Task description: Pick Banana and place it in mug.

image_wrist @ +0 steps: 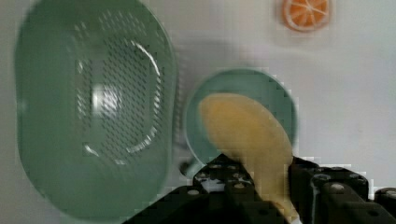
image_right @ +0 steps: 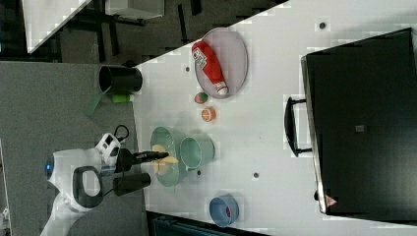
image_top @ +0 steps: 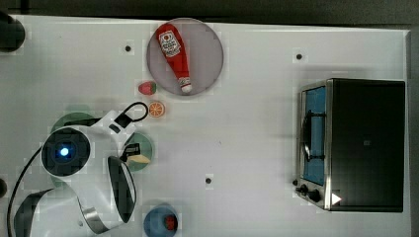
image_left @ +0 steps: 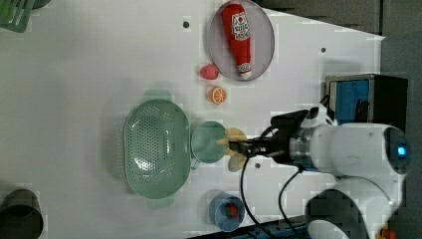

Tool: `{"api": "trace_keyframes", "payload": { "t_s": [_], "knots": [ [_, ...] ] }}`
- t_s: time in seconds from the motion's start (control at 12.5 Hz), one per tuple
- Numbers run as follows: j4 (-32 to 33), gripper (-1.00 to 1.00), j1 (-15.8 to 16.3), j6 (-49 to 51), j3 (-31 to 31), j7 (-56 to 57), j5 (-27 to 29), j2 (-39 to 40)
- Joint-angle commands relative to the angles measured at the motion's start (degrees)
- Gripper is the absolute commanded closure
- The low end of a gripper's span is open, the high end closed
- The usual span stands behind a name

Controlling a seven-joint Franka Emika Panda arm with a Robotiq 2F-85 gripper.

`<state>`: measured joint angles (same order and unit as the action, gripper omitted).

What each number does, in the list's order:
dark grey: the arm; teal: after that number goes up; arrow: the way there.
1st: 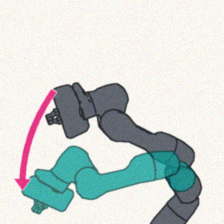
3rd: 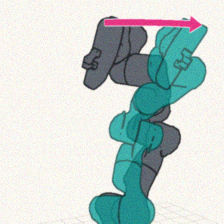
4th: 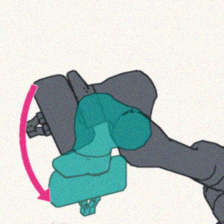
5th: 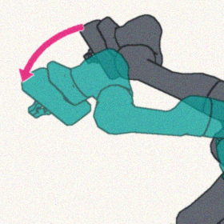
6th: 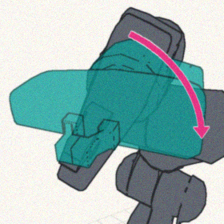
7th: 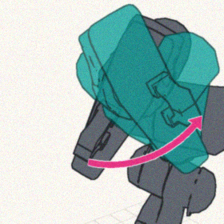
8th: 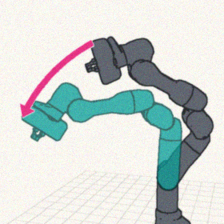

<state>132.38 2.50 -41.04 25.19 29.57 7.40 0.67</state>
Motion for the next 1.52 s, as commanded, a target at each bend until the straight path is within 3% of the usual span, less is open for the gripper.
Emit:
{"api": "trace_keyframes", "payload": {
  "t_s": [0.08, 0.32, 0.72, 0.8, 1.2, 1.52],
  "knots": [
    [0.07, 0.36, -0.98, -2.26, -0.33, -6.24, -1.41, 3.53],
    [0.2, 0.29, -0.99, -6.13, -0.57, -6.24, -4.2, 7.1],
    [1.36, -0.85, -1.01, -10.04, -1.26, -7.94, -6.46, 8.27],
    [1.34, -1.0, -1.01, -10.26, -1.4, -7.94, -6.47, 8.23],
    [-0.99, -1.0, -1.8, -9.28, -4.72, -7.94, -6.13, 1.7],
    [-4.09, -1.0, -2.1, 3.99, -11.81, -7.95, -6.13, -10.1]
  ]
}}
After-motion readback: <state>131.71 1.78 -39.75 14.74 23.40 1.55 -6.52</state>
